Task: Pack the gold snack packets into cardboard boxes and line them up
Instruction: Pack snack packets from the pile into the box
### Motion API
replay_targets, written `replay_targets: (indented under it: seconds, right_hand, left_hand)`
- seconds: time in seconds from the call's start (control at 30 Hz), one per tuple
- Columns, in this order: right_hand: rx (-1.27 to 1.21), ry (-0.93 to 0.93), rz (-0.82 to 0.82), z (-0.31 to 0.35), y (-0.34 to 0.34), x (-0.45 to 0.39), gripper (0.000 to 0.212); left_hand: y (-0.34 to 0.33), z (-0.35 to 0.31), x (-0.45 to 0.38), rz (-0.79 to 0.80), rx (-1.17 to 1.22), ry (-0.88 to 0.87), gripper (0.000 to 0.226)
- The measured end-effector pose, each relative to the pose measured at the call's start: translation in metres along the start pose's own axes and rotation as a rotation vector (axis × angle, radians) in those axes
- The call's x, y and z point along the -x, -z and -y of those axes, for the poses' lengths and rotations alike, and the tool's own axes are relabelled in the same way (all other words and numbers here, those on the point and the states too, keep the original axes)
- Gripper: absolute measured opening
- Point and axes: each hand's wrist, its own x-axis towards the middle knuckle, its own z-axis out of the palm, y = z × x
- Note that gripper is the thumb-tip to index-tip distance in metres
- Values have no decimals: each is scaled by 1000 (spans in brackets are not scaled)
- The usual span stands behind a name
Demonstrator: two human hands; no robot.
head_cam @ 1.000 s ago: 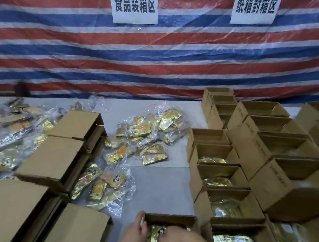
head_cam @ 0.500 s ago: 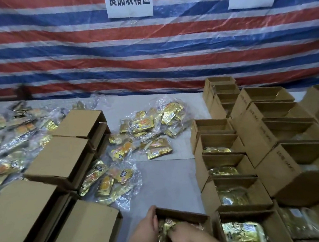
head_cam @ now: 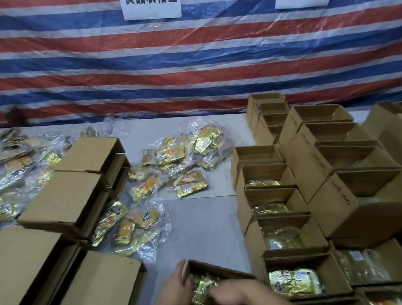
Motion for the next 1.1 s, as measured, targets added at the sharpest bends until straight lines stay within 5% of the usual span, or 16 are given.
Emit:
replay_targets:
  seconds: [0.17,0.4,0.53,0.67,0.87,1.1]
  right_hand:
    - [59,214,-286,-11,8,24,23]
    - [17,621,-815,-17,37,78,18]
    - [-151,533,-1134,-17,58,108,52]
    - [-418,363,-1014,-42,99,146,63]
    - [-347,230,-1095,-120,129,196,24]
    - [-461,-38,-1116,-219,127,219,40]
  left_hand:
    - [11,-10,11,-15,59,24,40]
    - [71,-42,38,-275,216,45,31]
    - [101,-95,56,-332,254,-52,20]
    - [95,-163,66,-285,272,-159,21]
    - [52,-233,84,-23,353,-195,25]
    - [-33,-278,98,277,349,-183,41]
